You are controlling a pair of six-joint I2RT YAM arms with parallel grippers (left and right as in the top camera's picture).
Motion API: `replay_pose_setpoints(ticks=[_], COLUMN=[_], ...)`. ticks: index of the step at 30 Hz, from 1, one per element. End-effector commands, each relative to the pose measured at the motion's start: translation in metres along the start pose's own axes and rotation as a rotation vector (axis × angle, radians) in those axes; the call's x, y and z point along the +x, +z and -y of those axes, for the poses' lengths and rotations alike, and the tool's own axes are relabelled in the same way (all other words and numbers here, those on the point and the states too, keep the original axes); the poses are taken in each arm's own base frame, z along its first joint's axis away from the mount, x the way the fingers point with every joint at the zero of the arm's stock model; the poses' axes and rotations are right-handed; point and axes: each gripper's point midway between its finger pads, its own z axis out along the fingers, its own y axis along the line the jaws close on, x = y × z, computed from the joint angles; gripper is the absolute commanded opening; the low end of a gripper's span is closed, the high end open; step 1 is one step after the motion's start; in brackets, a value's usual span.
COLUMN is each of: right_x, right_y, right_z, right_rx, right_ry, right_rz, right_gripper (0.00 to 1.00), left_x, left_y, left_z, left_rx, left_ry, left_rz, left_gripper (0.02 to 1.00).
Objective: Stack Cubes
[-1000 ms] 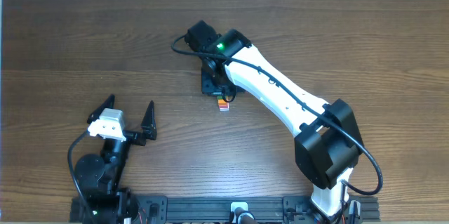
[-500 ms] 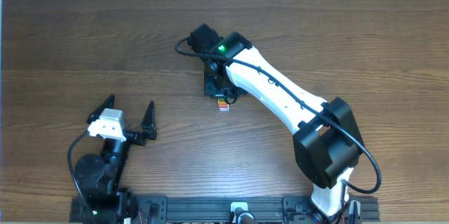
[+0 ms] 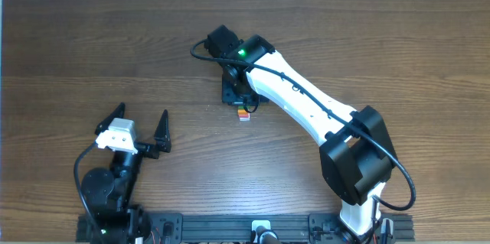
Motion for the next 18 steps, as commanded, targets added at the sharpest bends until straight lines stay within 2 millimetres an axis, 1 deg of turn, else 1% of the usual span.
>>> replay_pose_setpoints(ticks=[1, 18], right_x=[0.0014, 0.0042], right_y=[0.0067, 0.0083], right_z=[0.0022, 0.0022], right_rx=[0.012, 0.016], right_ry=[0.014, 0.009], right_rz=[-0.017, -0.022], right_gripper=[0.159, 0.174], left_x=[0.0011, 0.0011], left_y=[-0.0001, -0.0001], left_z=[-0.0005, -0.0005], left_rx=[0.0, 0.0], left_ry=[0.015, 0.015], left_rz=[0.001, 0.001], left_gripper=[1.0, 1.0])
